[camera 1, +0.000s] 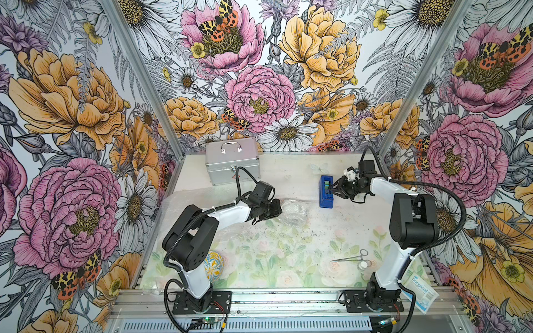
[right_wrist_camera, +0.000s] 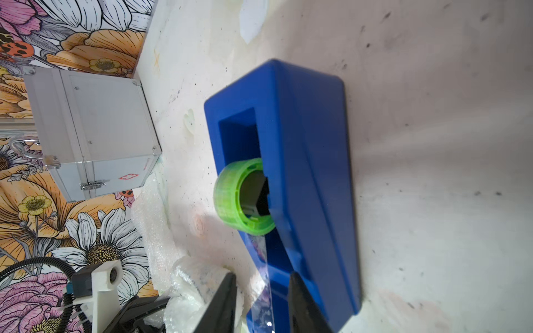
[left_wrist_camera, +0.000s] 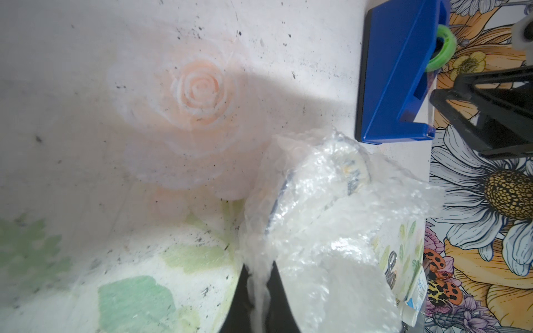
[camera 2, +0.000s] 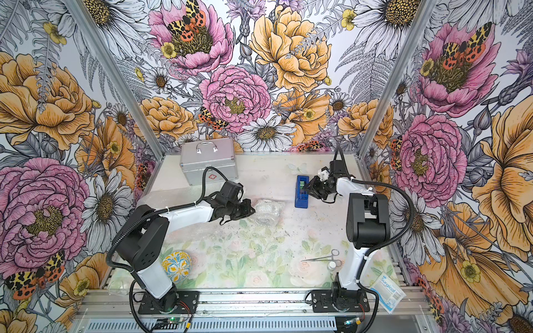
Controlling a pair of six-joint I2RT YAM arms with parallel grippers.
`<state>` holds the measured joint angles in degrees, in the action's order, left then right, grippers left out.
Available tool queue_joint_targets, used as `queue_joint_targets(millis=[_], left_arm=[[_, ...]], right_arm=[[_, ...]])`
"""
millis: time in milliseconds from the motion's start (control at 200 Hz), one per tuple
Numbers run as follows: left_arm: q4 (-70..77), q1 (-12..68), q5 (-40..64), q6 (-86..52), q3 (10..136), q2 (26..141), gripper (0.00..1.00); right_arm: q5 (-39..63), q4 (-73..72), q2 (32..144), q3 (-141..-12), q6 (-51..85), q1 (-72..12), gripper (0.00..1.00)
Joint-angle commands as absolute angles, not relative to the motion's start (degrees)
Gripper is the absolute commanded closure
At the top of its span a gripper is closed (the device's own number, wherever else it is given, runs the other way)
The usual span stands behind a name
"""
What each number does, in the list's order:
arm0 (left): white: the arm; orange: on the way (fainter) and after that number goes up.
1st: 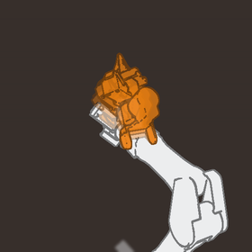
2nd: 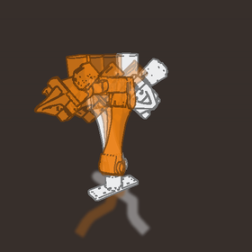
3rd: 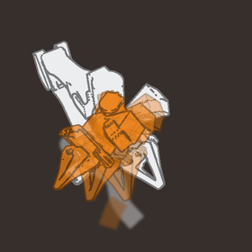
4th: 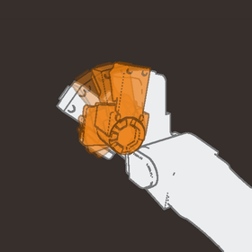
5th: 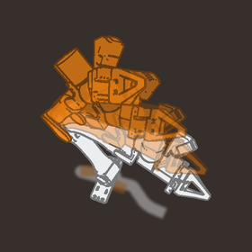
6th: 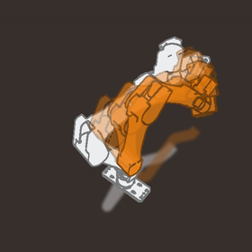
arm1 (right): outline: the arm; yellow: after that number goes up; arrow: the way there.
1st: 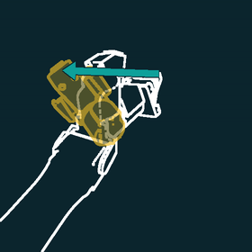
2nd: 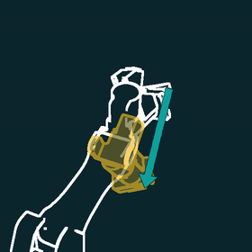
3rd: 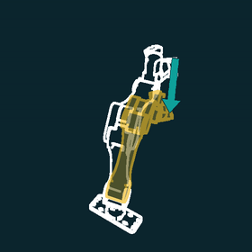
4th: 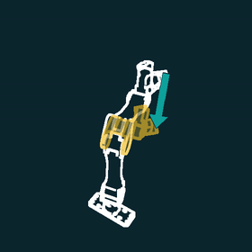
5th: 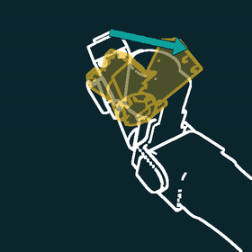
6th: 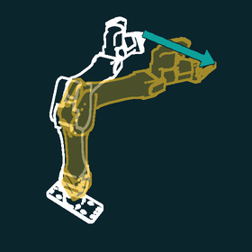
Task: Wrap bowls in bubble wrap
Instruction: Tear off the tape using the Tape Cutter.
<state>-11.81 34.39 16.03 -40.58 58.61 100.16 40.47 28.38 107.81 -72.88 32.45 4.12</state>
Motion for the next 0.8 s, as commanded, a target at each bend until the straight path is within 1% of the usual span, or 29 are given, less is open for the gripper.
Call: queue_joint_targets(millis=[0, 320, 590, 795], left_arm=[[-12.7, 34.8, 15.1, -39.8, 59.3, 98.4, 1.00], [-12.8, 34.7, 15.3, -39.9, 59.5, 98.6, 1.00], [-12.8, 34.8, 15.2, -40.0, 59.3, 98.4, 1.00], [-12.9, 34.7, 15.2, -39.9, 59.5, 98.5, 1.00]], right_arm=[[42.3, 27.6, 109.8, -72.7, 31.7, 4.3, 0.67], [43.6, 27.6, 111.3, -72.4, 31.5, 4.1, 0.68], [43.1, 27.5, 112.8, -72.2, 31.6, 4.3, 0.74], [43.6, 27.1, 113.1, -72.0, 31.8, 4.5, 0.75]])
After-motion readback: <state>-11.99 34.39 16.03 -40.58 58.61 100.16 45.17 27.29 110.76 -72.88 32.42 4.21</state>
